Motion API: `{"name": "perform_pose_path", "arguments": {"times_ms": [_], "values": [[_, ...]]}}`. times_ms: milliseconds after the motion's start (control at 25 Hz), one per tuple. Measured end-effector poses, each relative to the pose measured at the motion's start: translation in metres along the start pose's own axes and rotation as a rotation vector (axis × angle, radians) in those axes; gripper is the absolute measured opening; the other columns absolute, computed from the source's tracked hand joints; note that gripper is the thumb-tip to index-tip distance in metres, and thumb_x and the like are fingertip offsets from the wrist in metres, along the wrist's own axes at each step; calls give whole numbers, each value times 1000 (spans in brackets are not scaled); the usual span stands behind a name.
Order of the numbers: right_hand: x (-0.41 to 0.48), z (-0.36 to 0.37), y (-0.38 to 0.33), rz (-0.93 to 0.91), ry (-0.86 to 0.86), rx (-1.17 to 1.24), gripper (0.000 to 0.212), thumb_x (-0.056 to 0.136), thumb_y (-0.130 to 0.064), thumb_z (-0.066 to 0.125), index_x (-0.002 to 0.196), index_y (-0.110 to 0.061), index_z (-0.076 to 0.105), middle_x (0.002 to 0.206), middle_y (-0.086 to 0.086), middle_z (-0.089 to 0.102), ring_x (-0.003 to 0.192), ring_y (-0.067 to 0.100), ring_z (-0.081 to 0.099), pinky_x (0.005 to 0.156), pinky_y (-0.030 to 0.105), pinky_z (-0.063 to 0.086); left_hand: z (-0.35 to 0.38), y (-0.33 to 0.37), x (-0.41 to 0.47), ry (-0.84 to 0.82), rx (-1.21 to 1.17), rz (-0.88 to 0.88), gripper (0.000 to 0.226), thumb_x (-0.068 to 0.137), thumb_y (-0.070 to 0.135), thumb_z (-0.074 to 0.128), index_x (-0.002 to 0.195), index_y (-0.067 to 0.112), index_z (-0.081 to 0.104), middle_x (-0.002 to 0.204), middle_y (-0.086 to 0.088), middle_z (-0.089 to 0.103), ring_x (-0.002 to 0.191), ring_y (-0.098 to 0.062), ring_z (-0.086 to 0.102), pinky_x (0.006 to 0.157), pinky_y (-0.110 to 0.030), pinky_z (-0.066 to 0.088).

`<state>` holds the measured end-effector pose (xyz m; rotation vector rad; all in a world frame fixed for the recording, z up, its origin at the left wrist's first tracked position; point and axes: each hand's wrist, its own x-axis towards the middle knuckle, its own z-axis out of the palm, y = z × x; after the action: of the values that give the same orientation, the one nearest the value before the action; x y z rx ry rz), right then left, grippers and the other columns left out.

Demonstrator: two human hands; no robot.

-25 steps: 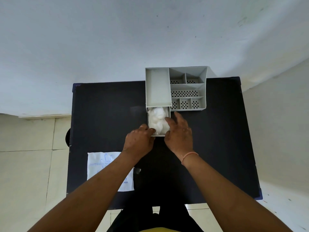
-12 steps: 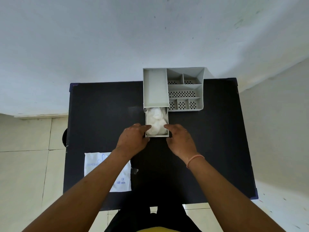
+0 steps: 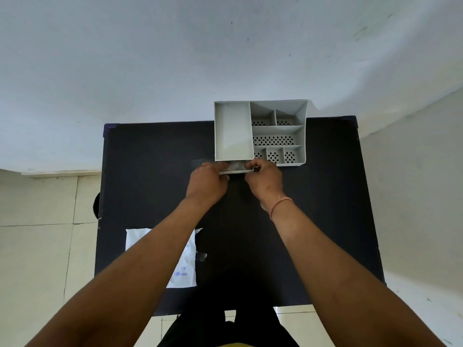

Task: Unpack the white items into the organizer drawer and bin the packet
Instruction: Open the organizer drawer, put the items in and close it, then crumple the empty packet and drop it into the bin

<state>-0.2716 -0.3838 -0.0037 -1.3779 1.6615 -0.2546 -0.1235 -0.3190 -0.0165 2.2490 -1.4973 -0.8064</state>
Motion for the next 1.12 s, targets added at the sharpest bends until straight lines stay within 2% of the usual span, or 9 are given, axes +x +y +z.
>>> {"name": "perform_pose_path", "arguments": {"times_ms": [120,200,280,400,560,680,840,1000,1120], "values": [[2,9,-14,264,-1,386,27,86,8,66,82,-18,70,92,8,73,89,24,70,79,33,60,-4,5,0,35,-233,-176,33,96,15,73,127,20,80,115,-6,83,103,-24,77,92,-28,54],[1,9,-20,408,14,698,28,88,13,58,79,-13,64,74,6,62,74,20,62,84,35,61,-5,7,-2,18,-585,-407,31,96,7,71,121,22,82,115,-7,83,104,-24,78,92,-34,64],[1,6,-23,476,33,937,26,89,17,52,94,-6,65,71,7,54,68,17,57,96,39,61,-9,12,-3,-1,-976,-614,33,97,-5,63,111,17,82,112,-11,80,106,-27,79,89,-39,68],[2,1,-25,504,17,1075,37,91,18,45,118,3,65,89,18,57,91,27,63,108,44,56,-19,16,0,-21,-1293,-731,37,95,-16,51,108,8,77,115,-15,76,115,-33,77,91,-42,67],[-4,-1,-21,476,-49,1100,45,94,19,39,133,4,57,118,18,62,123,35,65,112,46,52,-29,8,-3,-57,-1327,-730,36,96,-14,50,113,10,70,122,-16,73,117,-34,76,93,-46,65],[-27,8,-8,429,-162,803,38,97,12,50,128,-8,62,113,12,64,121,31,67,104,44,57,-30,-16,-23,-38,-1125,-743,21,103,2,58,115,17,68,117,-12,74,110,-29,75,88,-45,65],[-68,50,4,263,-422,361,26,97,0,65,116,-16,70,123,8,71,125,30,67,97,40,56,-28,-78,-75,38,-865,-849,24,100,8,70,122,16,67,118,-13,76,102,-26,74,85,-45,67],[-89,115,0,-47,-552,-266,52,92,-19,76,142,-12,62,143,11,65,131,27,62,108,35,49,-32,-143,-137,32,-576,-884,37,90,23,82,123,19,66,118,-9,74,102,-32,72,92,-55,66],[-105,159,-4,-368,-616,-784,71,92,-38,74,153,-13,48,156,14,49,142,35,48,115,47,45,-34,-178,-171,-1,-351,-889,46,91,34,84,130,18,65,133,-14,72,112,-38,72,101,-49,61]]}}
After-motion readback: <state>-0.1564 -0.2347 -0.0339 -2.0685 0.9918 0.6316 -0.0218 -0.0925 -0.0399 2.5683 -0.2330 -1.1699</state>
